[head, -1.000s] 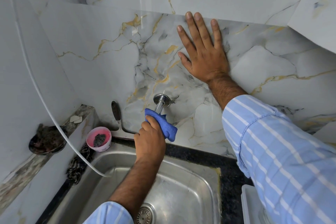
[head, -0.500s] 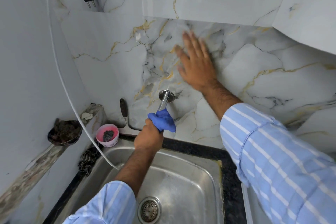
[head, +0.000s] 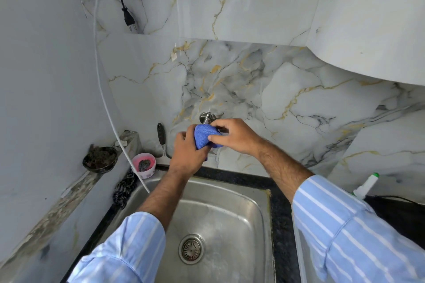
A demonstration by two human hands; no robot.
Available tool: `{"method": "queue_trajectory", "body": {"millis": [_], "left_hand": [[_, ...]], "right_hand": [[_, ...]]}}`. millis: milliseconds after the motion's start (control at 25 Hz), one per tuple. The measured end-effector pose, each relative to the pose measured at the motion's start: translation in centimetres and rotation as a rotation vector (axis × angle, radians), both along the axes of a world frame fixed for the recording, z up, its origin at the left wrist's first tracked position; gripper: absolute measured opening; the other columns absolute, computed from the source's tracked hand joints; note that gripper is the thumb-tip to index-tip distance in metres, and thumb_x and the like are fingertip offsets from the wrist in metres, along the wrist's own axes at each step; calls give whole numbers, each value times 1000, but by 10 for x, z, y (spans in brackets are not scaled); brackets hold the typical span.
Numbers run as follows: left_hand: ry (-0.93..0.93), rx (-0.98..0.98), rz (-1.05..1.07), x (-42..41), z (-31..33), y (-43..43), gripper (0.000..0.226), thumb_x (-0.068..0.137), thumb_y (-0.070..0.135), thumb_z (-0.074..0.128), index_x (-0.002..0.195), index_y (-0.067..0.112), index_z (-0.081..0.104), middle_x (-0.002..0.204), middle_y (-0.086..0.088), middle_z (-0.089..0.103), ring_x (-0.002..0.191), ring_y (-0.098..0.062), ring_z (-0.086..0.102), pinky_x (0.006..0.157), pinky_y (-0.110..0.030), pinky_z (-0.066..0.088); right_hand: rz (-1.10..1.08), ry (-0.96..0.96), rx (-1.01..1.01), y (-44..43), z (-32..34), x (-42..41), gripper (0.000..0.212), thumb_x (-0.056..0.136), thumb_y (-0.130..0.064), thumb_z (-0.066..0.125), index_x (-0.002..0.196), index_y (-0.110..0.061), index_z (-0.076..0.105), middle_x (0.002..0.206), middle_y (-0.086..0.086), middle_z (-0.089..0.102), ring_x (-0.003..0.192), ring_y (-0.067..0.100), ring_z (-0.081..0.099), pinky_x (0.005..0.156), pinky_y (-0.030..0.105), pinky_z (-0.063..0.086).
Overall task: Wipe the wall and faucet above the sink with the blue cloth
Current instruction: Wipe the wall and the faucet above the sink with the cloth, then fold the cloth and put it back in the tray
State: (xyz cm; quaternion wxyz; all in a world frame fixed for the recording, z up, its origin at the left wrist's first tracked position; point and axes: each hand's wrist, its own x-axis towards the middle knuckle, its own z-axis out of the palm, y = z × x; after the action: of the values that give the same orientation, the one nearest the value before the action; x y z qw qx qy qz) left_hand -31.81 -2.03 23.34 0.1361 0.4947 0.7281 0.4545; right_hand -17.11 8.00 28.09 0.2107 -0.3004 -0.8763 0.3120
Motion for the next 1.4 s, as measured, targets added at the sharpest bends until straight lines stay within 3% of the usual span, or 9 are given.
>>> {"method": "queue_trajectory", "body": {"millis": [80,200,360,520,720,1000,1120,1240,1400], "left_hand": [[-31,43,-68,2,8,-4,64,67,37,83,118,13,51,111,-7,57,90,-16,57,76,-27,51],[-290,-98,-291,7,17,-14,68,58,49,89,106,15,55,95,2,65,80,-13,64,70,-30,53],[-421,-169,-545,26,17,-15,59,66,53,80,99,8,58,86,-1,62,77,-12,59,73,-33,48],[-686,-205,-618,57,4,-4,34,89,44,63,89,10,69,74,0,69,65,-15,63,61,-22,51],[-475,-490,-700,103,-33,10,35,70,14,83,98,2,66,86,-12,67,80,-22,63,68,-34,49],[-357,-692,-755,215,-105,22,30,76,18,86,89,9,61,79,-9,64,74,-18,65,63,-34,58],[-328,-725,-725,261,-143,34,18,87,3,72,101,9,62,98,-19,64,80,-21,66,68,-36,63],[-17,-717,-662,303,-180,46,21,84,12,74,104,15,67,101,-11,69,81,-20,66,65,-26,58],[235,-691,-648,344,-216,44,21,81,28,72,100,20,70,94,-3,70,84,-20,64,75,-27,51]], "right_hand": [[-55,20,-68,-6,10,14,10,97,-13,72,91,-19,78,74,-10,66,64,-2,55,66,20,46],[-152,54,-197,-10,16,42,33,96,-14,66,64,-20,61,56,-17,50,51,-1,44,58,25,36],[-215,115,-361,-13,5,91,25,84,-38,67,79,-14,69,62,-15,59,55,1,55,55,18,42],[-266,198,-530,-10,-30,150,15,103,-20,71,100,-5,72,88,0,73,83,17,70,69,30,50],[-375,211,-603,-17,-82,238,24,100,-5,77,118,10,72,107,14,78,101,25,73,97,42,56],[-517,132,-830,-49,-171,375,20,98,2,77,106,-17,77,100,2,81,95,13,78,84,32,64],[-687,-70,-696,-50,-203,417,10,92,-7,85,96,-7,76,87,5,72,85,19,70,78,40,58],[-780,-322,-531,-49,-234,441,28,87,-17,90,75,-8,66,70,0,56,67,15,54,62,28,43],[-823,-483,-439,-48,-274,445,22,93,-16,84,90,-3,67,87,6,59,79,19,56,66,28,44]]}}
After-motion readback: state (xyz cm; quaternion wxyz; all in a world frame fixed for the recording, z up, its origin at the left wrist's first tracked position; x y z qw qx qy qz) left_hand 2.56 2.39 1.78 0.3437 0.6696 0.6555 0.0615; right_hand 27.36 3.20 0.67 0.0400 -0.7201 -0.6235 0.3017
